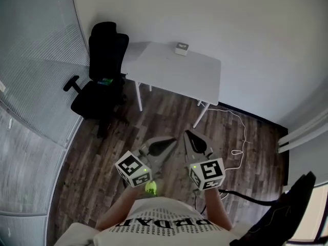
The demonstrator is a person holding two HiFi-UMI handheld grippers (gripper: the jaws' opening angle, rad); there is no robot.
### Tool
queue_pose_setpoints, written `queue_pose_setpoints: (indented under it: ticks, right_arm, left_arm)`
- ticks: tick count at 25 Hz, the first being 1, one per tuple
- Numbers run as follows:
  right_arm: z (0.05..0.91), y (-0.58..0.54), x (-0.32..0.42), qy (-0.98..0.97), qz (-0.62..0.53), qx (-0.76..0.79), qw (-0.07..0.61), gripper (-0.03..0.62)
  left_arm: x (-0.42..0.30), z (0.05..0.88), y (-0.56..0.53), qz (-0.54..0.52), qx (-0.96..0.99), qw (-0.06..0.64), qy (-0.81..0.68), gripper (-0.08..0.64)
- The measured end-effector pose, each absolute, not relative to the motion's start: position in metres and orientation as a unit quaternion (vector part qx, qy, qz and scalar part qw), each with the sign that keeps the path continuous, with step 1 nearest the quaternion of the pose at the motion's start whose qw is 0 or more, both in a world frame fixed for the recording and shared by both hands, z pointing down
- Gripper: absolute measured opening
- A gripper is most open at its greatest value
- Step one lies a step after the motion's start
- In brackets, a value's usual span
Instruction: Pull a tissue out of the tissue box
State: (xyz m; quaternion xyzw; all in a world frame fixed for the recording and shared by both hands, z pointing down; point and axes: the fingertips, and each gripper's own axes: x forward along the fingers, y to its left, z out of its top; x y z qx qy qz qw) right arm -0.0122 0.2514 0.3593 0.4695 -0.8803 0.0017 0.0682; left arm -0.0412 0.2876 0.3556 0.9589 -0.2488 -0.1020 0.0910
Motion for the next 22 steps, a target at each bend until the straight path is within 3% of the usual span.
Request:
queue_pose_setpoints:
  ticks: [9,22]
  right_arm:
    - [0.359,0.222,-0.027,-0.866,0.032,0.497,0.05,0.009]
    - [0.398,0.189,-0.034,-0.878,0.084,0.464,0.078,0.009]
  left_arm:
    - [-0.062,0.361,0.252,-0.096,0.966,0.089,-0.222,-0.009]
    - [-0.066,0.391,0.219,-0.079,0.962,0.119,-0.233,-0.009]
